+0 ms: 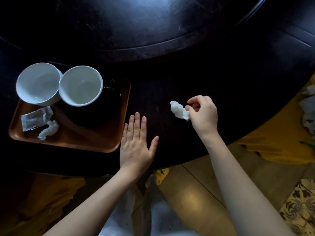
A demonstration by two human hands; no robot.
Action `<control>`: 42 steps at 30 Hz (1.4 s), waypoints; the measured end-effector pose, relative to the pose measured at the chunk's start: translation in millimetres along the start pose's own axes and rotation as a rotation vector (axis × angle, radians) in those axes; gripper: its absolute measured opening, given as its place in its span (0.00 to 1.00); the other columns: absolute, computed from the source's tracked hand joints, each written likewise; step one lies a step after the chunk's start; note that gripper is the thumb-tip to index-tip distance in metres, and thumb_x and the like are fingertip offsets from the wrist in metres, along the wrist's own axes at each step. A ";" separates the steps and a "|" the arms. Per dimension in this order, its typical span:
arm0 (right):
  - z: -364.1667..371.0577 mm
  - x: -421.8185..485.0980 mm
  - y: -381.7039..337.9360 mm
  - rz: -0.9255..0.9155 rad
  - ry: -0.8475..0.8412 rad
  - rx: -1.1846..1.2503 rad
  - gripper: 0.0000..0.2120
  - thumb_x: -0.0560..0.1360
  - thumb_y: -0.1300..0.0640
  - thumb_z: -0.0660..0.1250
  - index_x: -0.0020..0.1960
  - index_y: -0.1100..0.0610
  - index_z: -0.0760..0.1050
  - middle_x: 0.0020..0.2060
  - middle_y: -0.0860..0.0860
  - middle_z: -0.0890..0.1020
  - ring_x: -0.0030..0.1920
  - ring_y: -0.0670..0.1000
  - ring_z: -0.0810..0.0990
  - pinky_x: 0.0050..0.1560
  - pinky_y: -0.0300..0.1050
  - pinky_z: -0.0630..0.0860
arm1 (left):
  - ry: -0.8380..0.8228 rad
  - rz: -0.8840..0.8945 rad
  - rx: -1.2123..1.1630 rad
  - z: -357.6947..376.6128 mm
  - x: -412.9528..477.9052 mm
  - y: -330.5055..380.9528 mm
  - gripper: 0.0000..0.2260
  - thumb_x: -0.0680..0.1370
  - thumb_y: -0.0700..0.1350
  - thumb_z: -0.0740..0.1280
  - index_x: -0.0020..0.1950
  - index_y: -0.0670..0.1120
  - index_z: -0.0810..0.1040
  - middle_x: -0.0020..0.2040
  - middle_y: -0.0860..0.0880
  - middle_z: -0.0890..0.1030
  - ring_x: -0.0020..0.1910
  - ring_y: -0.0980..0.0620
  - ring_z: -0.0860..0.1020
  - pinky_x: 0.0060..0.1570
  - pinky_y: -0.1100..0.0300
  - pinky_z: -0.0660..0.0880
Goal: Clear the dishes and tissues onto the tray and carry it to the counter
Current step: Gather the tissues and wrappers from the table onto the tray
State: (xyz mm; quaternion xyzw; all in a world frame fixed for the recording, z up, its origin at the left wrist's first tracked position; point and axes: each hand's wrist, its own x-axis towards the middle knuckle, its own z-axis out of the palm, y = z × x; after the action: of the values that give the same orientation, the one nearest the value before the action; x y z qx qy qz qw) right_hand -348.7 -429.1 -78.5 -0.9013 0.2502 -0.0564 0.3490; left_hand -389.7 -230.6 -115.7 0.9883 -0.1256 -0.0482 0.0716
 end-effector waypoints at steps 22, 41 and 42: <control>56.3 16.4 -32.4 -0.632 -0.065 0.019 0.11 0.74 0.63 0.63 0.52 0.64 0.80 0.44 0.58 0.82 0.46 0.57 0.79 0.43 0.47 0.80 | -0.010 -0.002 0.027 4.5 0.5 -0.5 0.32 0.77 0.62 0.41 0.75 0.44 0.47 0.77 0.43 0.49 0.76 0.54 0.38 0.74 0.55 0.42; 4.4 -68.5 45.7 -0.863 -0.164 -0.105 0.10 0.75 0.64 0.65 0.54 0.65 0.80 0.49 0.58 0.84 0.50 0.52 0.79 0.52 0.44 0.79 | -0.046 0.092 0.058 3.7 -29.3 -4.4 0.31 0.79 0.60 0.43 0.75 0.42 0.51 0.76 0.41 0.52 0.76 0.51 0.44 0.74 0.52 0.45; 4.4 -76.9 48.8 -0.851 -0.128 -0.117 0.09 0.75 0.65 0.66 0.54 0.66 0.80 0.49 0.58 0.84 0.50 0.52 0.79 0.52 0.44 0.79 | -0.049 0.093 0.059 3.6 -29.3 -4.5 0.31 0.79 0.60 0.43 0.75 0.42 0.51 0.76 0.42 0.52 0.76 0.50 0.46 0.74 0.52 0.45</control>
State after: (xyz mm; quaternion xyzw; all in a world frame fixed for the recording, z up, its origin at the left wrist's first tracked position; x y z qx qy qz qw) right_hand -434.4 -419.5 -108.2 -0.9442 -0.1629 -0.1248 0.2577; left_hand -417.2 -219.2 -117.7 0.9816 -0.1744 -0.0655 0.0413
